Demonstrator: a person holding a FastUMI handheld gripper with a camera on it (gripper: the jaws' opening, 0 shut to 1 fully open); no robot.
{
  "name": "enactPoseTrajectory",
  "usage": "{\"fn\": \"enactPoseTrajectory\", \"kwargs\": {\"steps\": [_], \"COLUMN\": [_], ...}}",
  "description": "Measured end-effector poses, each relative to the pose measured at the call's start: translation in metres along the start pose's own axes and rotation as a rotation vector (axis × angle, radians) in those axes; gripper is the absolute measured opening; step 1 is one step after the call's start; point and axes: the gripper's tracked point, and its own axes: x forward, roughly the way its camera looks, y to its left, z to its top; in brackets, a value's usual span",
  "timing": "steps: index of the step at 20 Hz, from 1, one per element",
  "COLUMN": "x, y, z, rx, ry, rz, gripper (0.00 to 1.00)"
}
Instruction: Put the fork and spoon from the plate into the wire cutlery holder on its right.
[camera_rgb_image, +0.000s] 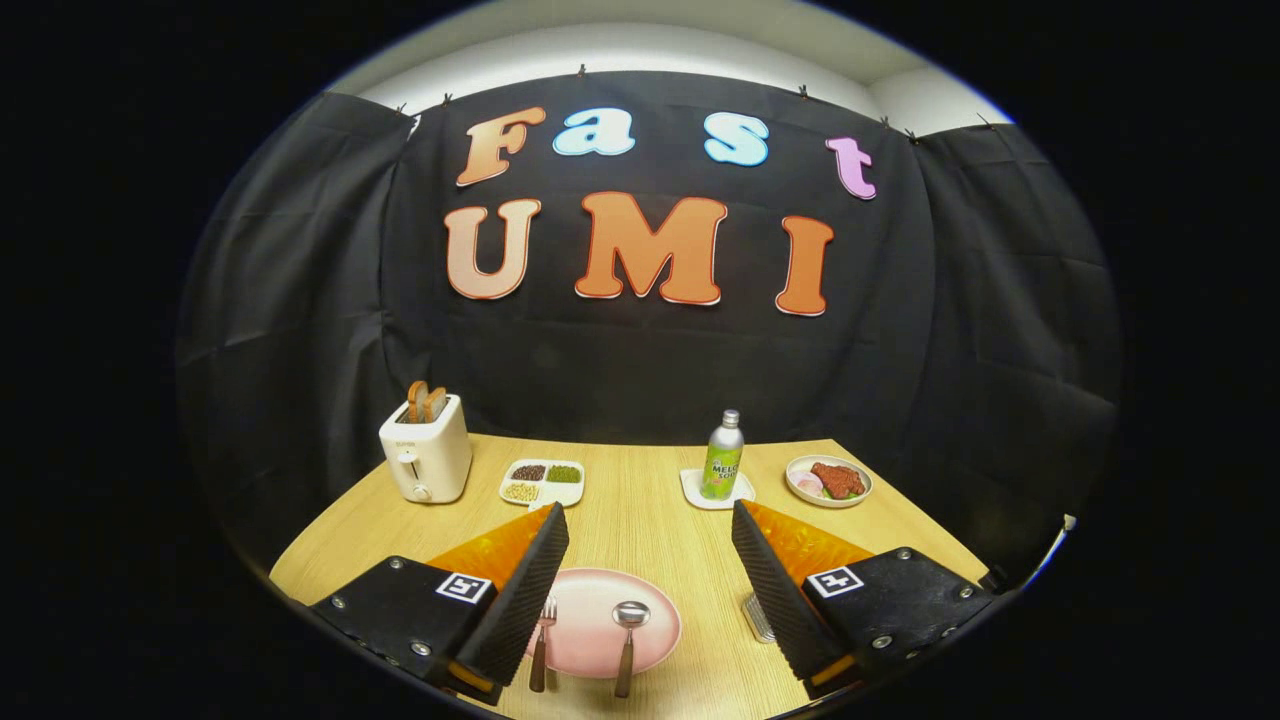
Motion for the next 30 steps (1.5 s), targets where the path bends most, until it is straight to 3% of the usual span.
{"fn": "enactPoseTrajectory", "kwargs": {"steps": [18, 24, 30], "x": [0.024, 0.035, 0.043], "y": [0.022, 0.030, 0.026], "z": [-0.167, -0.204, -0.226], "rx": [-0.048, -0.043, -0.094], "ry": [0.371, 0.482, 0.536], "rz": [0.052, 0.067, 0.034], "gripper": [0.98, 0.81, 0.54]}}
